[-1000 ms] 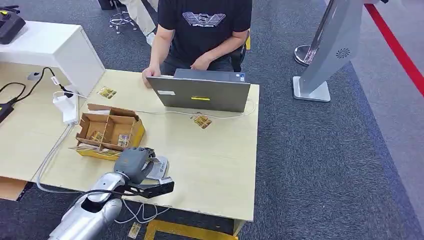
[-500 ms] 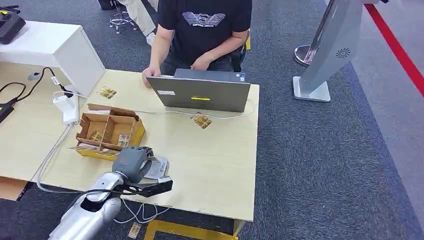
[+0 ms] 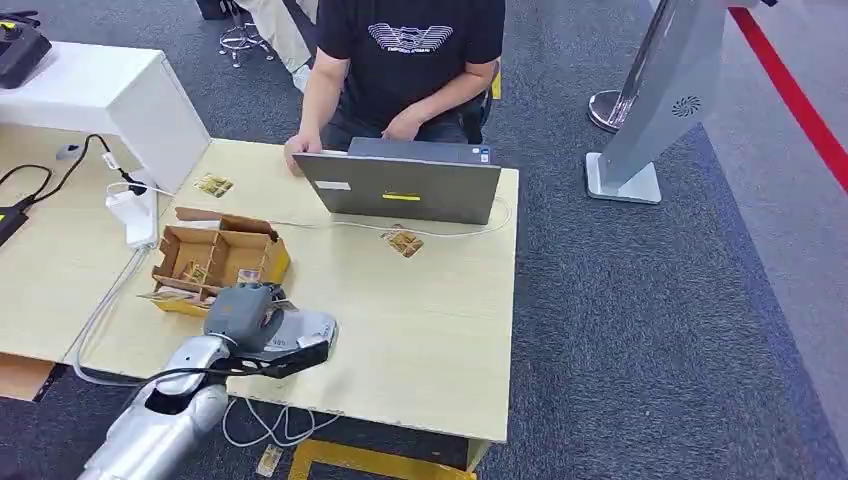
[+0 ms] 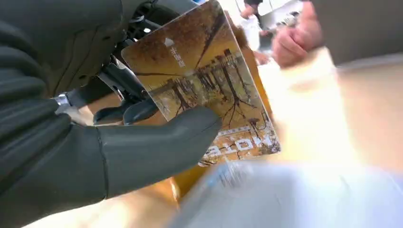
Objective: Pass the card to the sensor for recognition and then transmit it.
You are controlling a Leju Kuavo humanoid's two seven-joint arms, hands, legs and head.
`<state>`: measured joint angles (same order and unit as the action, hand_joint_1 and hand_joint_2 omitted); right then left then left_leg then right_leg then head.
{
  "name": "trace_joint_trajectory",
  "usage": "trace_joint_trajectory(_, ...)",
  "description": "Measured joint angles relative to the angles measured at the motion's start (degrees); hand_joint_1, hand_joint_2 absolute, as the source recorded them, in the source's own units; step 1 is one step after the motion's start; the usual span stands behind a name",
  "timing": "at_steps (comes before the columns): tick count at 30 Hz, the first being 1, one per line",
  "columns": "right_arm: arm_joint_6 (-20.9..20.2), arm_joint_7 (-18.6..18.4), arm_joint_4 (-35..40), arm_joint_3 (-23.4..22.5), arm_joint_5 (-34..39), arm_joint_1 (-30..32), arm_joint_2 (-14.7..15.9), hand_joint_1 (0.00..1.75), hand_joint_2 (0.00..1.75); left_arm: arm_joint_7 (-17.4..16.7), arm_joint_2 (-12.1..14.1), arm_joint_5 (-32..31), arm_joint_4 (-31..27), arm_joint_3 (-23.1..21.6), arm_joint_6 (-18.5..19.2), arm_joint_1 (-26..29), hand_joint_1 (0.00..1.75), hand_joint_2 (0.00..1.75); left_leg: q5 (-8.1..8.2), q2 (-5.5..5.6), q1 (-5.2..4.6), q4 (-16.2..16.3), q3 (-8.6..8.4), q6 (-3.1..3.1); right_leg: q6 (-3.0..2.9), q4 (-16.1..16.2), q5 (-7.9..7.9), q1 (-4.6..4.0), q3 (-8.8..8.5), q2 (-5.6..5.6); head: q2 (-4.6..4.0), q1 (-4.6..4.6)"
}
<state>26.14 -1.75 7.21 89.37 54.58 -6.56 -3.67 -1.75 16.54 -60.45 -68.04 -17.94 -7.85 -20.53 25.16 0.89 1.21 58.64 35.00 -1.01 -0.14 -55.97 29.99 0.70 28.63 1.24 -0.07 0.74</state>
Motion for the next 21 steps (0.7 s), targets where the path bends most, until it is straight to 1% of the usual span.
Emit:
trace_joint_trajectory(4,0.0,0.6,0.0,0.0,-0.1,0.0,0.0,0.0,0.0,0.5,1.4,1.2,-2.0,2.3,1.5,-3.8,1.75,1.75,0.0,0.02,-0.01,0.0,-0.01,0.0,0.0,0.0,0.0,0.0,-0.13,-0.01,0.02,0.0)
trace_joint_trajectory(6,0.0,0.7,0.0,0.0,-0.1,0.0,0.0,0.0,0.0,0.6,2.1,1.5,-3.1,3.1,2.0,-4.5,1.75,1.75,0.0,0.0,-0.01,0.0,-0.01,0.0,0.0,0.0,0.0,0.0,-0.11,0.02,0.0,0.0)
trace_joint_trajectory(10,0.0,1.1,0.0,0.0,-0.2,0.0,0.0,0.0,0.0,0.7,3.1,1.6,-4.6,4.1,2.2,-4.6,1.75,1.75,0.01,0.01,-0.02,0.0,0.01,0.0,0.0,0.0,0.0,0.0,-0.1,0.0,0.0,0.0)
trace_joint_trajectory(21,0.0,1.4,0.0,0.0,-0.6,0.0,0.0,0.0,0.0,1.0,5.4,1.2,-5.1,6.3,1.1,-4.4,1.75,1.75,0.0,0.01,-0.01,0.0,0.01,0.0,0.0,0.0,0.0,0.0,-0.09,0.0,0.0,0.0)
